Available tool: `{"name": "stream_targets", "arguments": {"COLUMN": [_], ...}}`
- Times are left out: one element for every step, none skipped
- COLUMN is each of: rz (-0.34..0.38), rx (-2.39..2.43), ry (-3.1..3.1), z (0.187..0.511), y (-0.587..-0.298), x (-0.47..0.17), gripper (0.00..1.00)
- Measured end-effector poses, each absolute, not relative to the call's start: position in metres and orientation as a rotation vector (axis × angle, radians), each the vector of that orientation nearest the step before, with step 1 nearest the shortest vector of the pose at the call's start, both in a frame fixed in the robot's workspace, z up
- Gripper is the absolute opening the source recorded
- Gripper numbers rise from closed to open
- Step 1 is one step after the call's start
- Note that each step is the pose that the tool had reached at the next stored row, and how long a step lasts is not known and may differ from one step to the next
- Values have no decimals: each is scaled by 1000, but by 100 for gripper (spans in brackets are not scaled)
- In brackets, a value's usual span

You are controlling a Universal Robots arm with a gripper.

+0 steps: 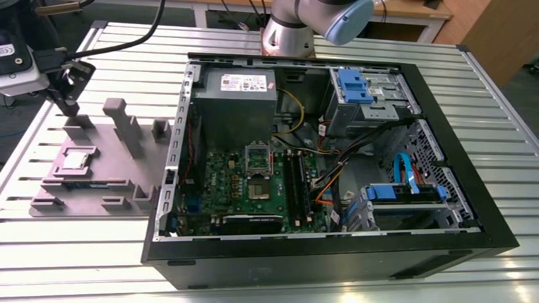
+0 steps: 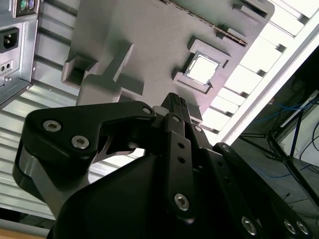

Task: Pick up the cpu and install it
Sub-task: 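Reach for the cpu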

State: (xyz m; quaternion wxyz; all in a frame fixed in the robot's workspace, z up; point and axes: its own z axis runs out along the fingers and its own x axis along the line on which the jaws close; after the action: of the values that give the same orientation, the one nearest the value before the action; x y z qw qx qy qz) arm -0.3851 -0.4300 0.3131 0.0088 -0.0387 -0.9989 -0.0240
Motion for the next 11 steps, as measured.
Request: {"name": "stream_targets", "arguments": {"rz": [-75, -75, -74, -74, -72, -69, -69, -69, -69, -69, -69], "rx": [-121, -121, -121, -121, -121, -121, -121, -121, -121, -121, -121], "ry": [-3121, -3121, -3121, -3121, -3121, -3121, -3121, -3121, -3121, -3121, -3121], "z": [313, 312, 312, 312, 312, 312, 312, 312, 312, 312, 312], "y": [-430, -430, -430, -430, -430, -430, -430, -430, -430, -430, -430], "x": [-385, -386, -386, -386, -386, -386, -386, -386, -386, -386, -386], "gripper": [11, 11, 11, 11, 11, 11, 11, 11, 11, 11, 11]}}
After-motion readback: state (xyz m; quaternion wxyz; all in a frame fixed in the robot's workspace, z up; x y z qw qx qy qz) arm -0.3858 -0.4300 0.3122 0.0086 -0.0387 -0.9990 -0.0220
